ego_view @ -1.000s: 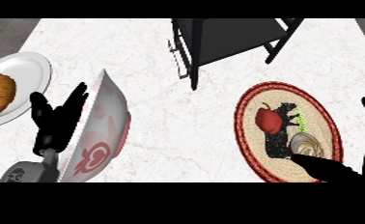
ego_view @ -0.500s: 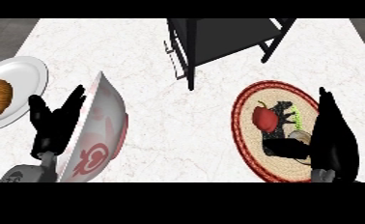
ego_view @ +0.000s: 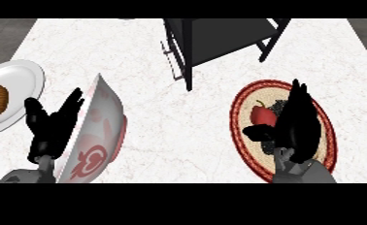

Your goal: Pick the bell pepper from the placemat and place it in the tiered shelf

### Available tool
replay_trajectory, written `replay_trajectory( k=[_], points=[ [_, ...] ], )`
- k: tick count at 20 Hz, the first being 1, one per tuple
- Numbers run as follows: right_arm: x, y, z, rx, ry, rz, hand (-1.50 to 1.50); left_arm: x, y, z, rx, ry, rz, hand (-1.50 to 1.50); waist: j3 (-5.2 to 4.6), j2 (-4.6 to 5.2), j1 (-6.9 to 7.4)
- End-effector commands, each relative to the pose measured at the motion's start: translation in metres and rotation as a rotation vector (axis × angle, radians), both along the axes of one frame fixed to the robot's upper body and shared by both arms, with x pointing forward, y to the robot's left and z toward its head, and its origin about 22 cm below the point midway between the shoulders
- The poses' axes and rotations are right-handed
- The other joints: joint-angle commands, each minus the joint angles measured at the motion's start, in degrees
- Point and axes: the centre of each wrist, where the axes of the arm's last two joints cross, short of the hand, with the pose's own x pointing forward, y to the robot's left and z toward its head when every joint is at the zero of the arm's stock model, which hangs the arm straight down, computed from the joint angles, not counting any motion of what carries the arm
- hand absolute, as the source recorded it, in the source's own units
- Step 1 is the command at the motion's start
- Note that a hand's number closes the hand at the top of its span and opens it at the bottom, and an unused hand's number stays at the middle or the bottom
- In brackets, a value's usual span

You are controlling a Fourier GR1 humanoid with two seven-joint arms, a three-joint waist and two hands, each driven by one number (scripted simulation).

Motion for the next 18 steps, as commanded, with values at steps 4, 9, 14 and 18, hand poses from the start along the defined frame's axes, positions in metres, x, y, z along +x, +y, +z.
replay_trajectory(
  k=[4,9,14,18],
  points=[
    [0.021,0.018,-0.011,-0.007,0.162,-0.201,-1.5,-0.007,-0.007,-0.014,-0.046,0.067,-0.025,0.0,-0.48,0.4,-0.6],
    [0.031,0.026,-0.012,-0.065,0.154,-0.227,-1.5,0.01,-0.021,-0.011,-0.046,0.048,-0.018,0.0,-0.48,0.47,-1.13],
    [0.021,0.021,-0.035,-0.075,0.146,-0.244,-1.5,-0.004,-0.014,-0.002,-0.049,0.048,-0.035,0.0,-0.41,0.26,-0.46],
    [0.027,0.0,-0.034,-0.061,0.106,-0.226,-1.5,-0.016,-0.019,-0.025,-0.051,0.052,-0.009,0.0,-0.43,0.26,-0.82]
  ],
)
